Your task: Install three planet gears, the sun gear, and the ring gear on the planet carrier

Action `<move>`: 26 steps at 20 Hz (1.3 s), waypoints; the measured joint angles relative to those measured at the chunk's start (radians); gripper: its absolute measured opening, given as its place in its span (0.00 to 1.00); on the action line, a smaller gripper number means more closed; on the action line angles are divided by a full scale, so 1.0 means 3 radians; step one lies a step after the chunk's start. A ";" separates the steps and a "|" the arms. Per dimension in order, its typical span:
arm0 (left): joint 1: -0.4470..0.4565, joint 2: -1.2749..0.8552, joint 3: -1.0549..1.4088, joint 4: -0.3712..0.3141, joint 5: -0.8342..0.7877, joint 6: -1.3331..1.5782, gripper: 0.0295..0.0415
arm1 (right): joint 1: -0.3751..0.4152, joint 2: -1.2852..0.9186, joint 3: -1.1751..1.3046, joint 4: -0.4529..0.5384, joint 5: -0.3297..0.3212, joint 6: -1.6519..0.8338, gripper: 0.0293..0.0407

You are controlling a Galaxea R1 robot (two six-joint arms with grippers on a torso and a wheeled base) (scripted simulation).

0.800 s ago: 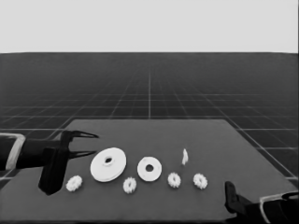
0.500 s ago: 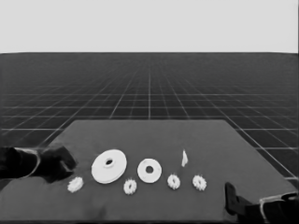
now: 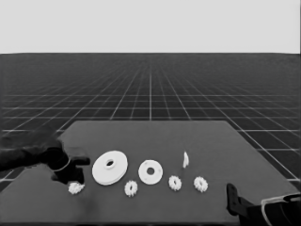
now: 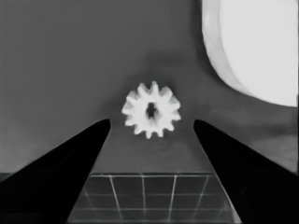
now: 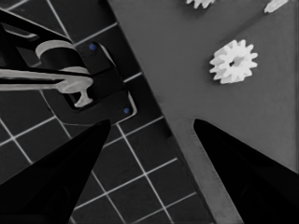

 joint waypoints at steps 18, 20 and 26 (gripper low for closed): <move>0.0249 0.0131 -0.0240 0.0168 -0.0185 0.0039 0.14 | 0.0000 0.0000 0.0000 0.0000 0.0000 0.0000 0.81; -0.0225 -0.0072 0.0127 -0.0192 0.0155 -0.0022 0.14 | 0.0000 0.0000 0.0000 0.0000 0.0000 0.0000 0.81; -0.0522 -0.0126 0.0213 -0.0425 0.0329 -0.0027 0.14 | 0.0000 0.0000 0.0000 0.0000 0.0000 0.0000 0.81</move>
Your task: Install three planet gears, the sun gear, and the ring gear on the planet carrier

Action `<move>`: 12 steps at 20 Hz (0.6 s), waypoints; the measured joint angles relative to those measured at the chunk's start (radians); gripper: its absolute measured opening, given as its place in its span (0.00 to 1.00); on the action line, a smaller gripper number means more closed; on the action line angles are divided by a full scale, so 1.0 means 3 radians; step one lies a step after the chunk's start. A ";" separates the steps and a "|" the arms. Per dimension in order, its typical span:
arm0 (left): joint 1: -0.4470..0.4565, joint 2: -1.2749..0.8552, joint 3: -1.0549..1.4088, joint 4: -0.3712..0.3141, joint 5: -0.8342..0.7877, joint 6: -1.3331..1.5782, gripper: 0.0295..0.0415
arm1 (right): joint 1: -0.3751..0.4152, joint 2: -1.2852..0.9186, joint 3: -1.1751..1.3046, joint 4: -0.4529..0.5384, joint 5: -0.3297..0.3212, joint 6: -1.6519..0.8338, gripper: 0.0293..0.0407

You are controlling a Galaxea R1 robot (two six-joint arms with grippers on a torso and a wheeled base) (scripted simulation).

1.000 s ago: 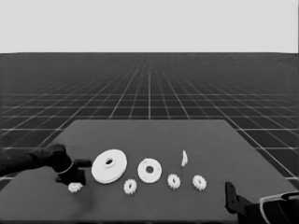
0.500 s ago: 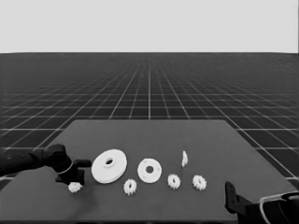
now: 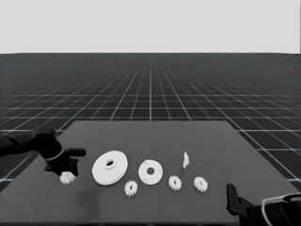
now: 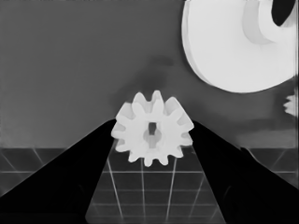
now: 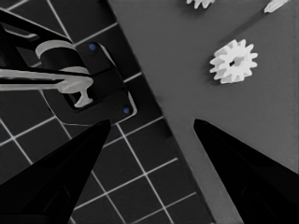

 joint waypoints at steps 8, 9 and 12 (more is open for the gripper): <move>-0.0067 0.2943 -0.0807 0.0074 0.0441 -0.2108 0.14 | 0.0000 0.0000 0.0000 0.0000 0.0000 0.0000 0.81; -0.0066 0.3009 -0.0904 0.0070 0.0434 -0.2075 0.14 | 0.0000 0.0000 0.0000 0.0000 0.0000 0.0000 0.81; -0.0065 0.3082 -0.1019 0.0066 0.0426 -0.2034 0.14 | 0.0000 0.0000 0.0000 0.0000 0.0000 0.0000 0.81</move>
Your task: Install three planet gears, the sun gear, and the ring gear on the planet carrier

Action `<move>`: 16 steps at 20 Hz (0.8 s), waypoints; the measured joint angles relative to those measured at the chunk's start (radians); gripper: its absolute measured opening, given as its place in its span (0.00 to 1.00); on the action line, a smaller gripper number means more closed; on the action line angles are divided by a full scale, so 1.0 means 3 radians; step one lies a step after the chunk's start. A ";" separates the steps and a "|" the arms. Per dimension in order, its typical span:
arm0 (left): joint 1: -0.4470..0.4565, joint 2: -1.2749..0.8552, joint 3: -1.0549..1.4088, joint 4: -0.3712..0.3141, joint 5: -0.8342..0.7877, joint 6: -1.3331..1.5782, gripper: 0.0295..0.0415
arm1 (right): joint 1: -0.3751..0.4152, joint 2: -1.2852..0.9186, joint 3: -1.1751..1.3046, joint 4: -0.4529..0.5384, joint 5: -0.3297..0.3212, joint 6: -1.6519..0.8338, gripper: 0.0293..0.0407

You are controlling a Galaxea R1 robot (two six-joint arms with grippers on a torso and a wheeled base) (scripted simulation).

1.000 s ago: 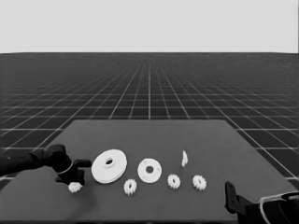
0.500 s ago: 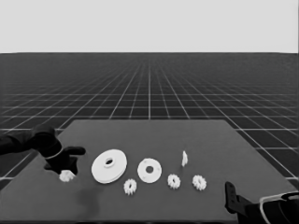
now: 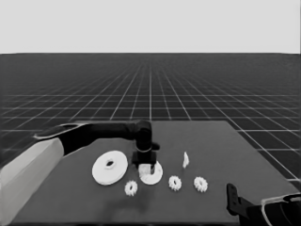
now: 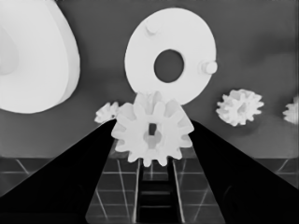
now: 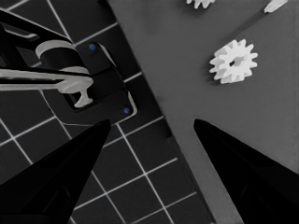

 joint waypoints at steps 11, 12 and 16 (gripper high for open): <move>0.0569 0.0079 -0.0353 0.0562 -0.0106 0.0247 0.40 | 0.0000 0.0000 0.0000 0.0000 0.0000 0.0000 0.81; 0.0569 0.0079 -0.0354 0.0563 -0.0107 0.0247 0.63 | 0.0000 0.0000 0.0000 0.0000 0.0000 0.0000 0.81; 0.0570 0.0079 -0.0355 0.0564 -0.0107 0.0248 0.74 | 0.0000 0.0000 0.0000 0.0000 0.0000 0.0000 0.81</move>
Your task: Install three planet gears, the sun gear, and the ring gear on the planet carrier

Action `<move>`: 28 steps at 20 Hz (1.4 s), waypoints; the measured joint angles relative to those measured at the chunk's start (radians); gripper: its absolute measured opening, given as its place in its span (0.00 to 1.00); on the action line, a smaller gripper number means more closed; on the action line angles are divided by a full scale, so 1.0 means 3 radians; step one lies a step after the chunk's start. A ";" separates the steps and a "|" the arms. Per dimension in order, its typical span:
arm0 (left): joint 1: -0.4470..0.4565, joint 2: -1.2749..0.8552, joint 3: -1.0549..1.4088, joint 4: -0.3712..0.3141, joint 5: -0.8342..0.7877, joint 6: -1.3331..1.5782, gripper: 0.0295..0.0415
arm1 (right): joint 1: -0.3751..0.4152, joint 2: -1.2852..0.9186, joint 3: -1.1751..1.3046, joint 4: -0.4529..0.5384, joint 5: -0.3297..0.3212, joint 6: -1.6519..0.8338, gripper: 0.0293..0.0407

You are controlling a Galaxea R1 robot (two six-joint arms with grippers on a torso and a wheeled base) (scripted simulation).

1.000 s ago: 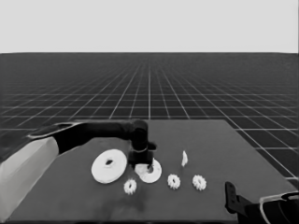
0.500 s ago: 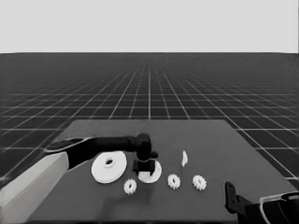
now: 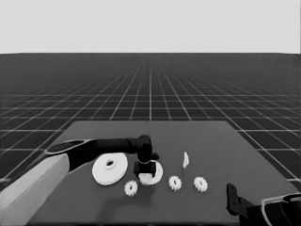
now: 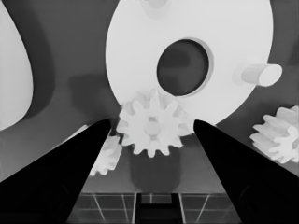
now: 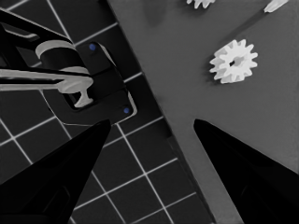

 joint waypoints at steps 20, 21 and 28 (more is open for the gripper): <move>-0.0495 -0.0795 0.1346 -0.0489 0.0167 -0.0520 0.75 | 0.0000 0.0000 0.0000 0.0000 0.0000 0.0000 0.81; -0.0494 -0.0807 0.1361 -0.0488 0.0167 -0.0522 0.75 | 0.0000 0.0000 0.0000 0.0000 0.0000 0.0000 0.81; 0.0224 -0.0763 0.1006 0.0229 0.0087 -0.0226 0.75 | 0.0000 0.0000 0.0000 0.0000 0.0000 0.0000 0.81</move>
